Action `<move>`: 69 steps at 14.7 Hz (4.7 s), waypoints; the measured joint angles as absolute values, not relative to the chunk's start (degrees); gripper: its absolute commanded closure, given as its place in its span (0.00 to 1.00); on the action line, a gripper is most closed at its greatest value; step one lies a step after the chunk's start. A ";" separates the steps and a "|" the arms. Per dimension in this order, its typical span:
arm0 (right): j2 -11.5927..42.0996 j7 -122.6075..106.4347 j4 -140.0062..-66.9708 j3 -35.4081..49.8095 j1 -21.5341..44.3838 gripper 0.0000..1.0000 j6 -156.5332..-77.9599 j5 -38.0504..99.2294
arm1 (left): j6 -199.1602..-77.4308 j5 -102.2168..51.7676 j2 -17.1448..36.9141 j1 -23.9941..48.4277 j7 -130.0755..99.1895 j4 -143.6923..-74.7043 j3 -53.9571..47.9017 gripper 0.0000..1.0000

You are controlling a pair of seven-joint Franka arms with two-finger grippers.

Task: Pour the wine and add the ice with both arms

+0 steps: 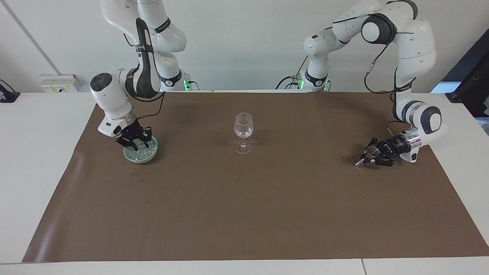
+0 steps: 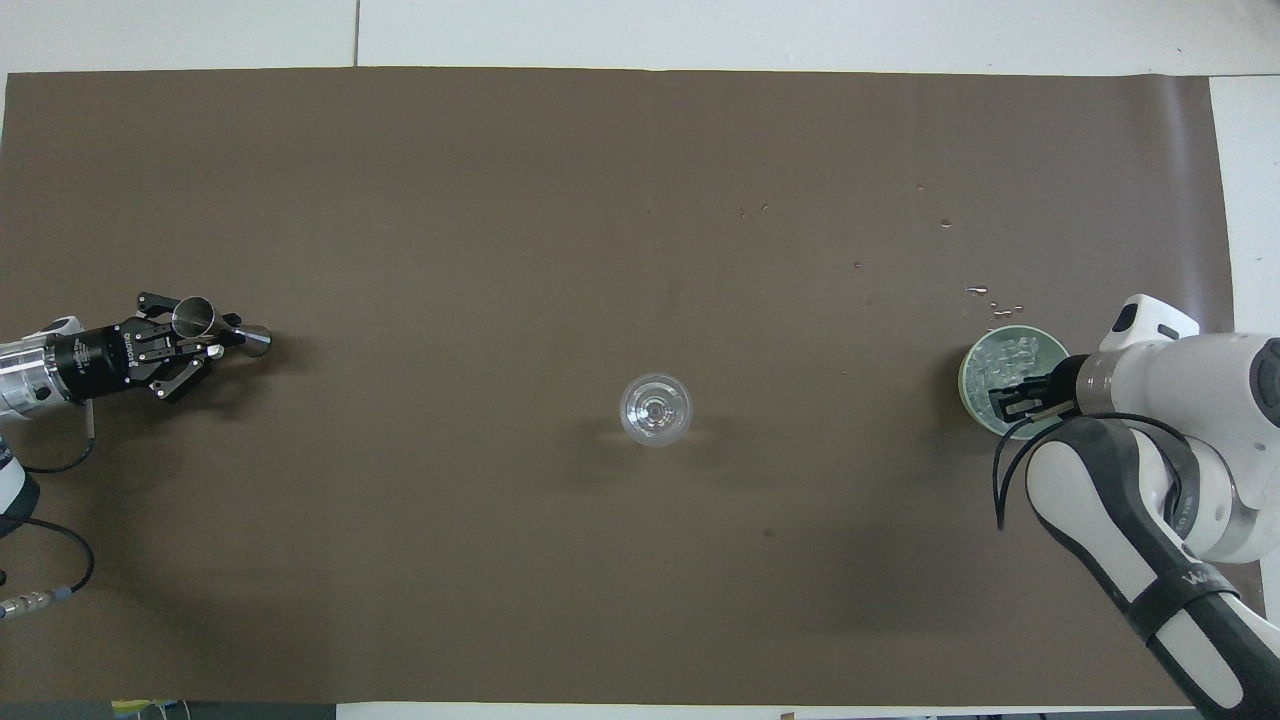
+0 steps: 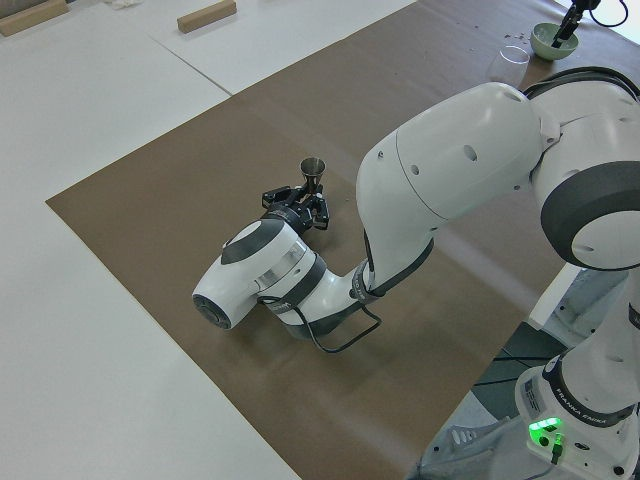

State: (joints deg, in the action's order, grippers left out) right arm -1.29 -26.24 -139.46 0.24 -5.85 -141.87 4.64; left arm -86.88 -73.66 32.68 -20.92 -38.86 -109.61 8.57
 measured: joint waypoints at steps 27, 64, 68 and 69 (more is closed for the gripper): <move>-1.24 -26.23 -139.47 0.10 -6.02 0.93 -141.92 4.67 | -90.61 -14.20 13.11 -0.19 -9.80 -85.71 7.68 0.00; 4.04 38.71 -104.22 1.01 35.35 0.91 -117.15 4.74 | -90.13 -1.26 -0.92 0.75 4.24 -93.73 -2.16 0.00; 3.99 38.76 -105.53 1.00 36.07 0.82 -117.16 4.74 | -89.70 -0.54 -1.21 0.75 4.31 -93.73 -2.16 0.00; 3.91 38.80 -105.71 0.99 36.24 0.78 -117.16 4.74 | -89.50 -0.46 -1.28 0.75 4.31 -93.73 -2.16 0.00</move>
State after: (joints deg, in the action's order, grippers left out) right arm 3.91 38.80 -105.71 0.99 36.24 -117.16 4.74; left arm -89.50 -0.46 -1.28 0.75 4.31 -93.73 -2.16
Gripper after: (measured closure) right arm 0.731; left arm 0.000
